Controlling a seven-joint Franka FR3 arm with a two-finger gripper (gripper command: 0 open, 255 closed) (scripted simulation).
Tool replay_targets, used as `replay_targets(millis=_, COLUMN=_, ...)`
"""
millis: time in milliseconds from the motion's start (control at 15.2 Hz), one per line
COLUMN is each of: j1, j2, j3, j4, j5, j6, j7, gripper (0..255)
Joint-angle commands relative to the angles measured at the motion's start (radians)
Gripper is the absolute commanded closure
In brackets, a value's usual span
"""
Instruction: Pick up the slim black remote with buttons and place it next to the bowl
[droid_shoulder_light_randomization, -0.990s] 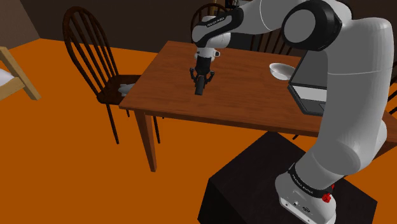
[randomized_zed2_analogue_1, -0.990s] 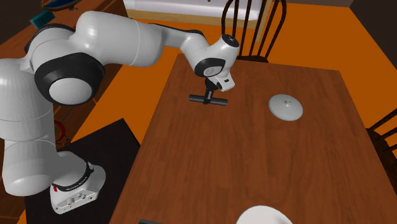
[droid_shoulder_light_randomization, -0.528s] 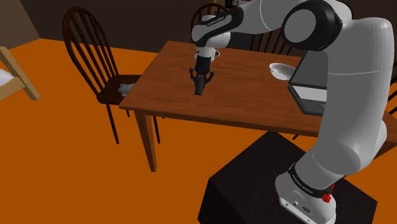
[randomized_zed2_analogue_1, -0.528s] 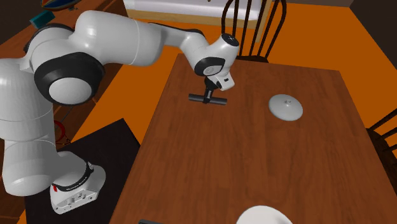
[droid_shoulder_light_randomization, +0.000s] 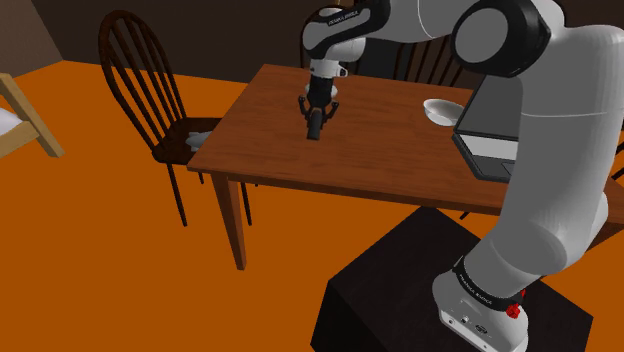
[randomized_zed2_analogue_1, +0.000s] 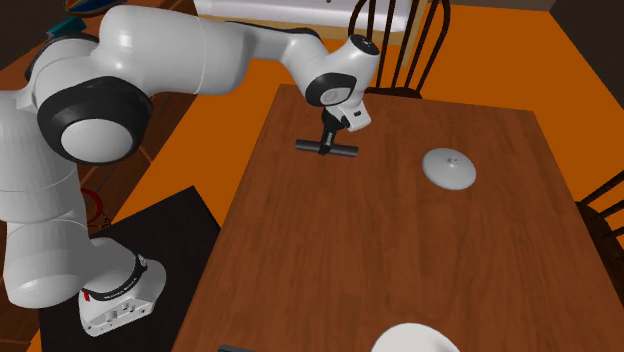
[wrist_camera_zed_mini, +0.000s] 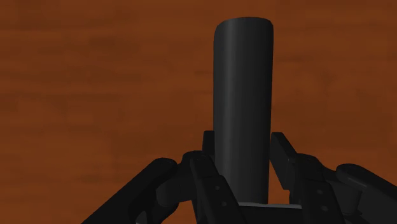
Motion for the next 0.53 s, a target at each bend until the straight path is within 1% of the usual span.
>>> replay_targets(millis=0, j1=0.000, j2=-0.010, j3=0.000, j4=0.014, j5=-0.001, j6=-0.024, j7=0.004, gripper=255)
replay_targets(millis=462, j1=-0.002, j2=-0.036, j3=-0.001, j4=0.069, j5=-0.004, j6=-0.104, j7=0.016, gripper=255)
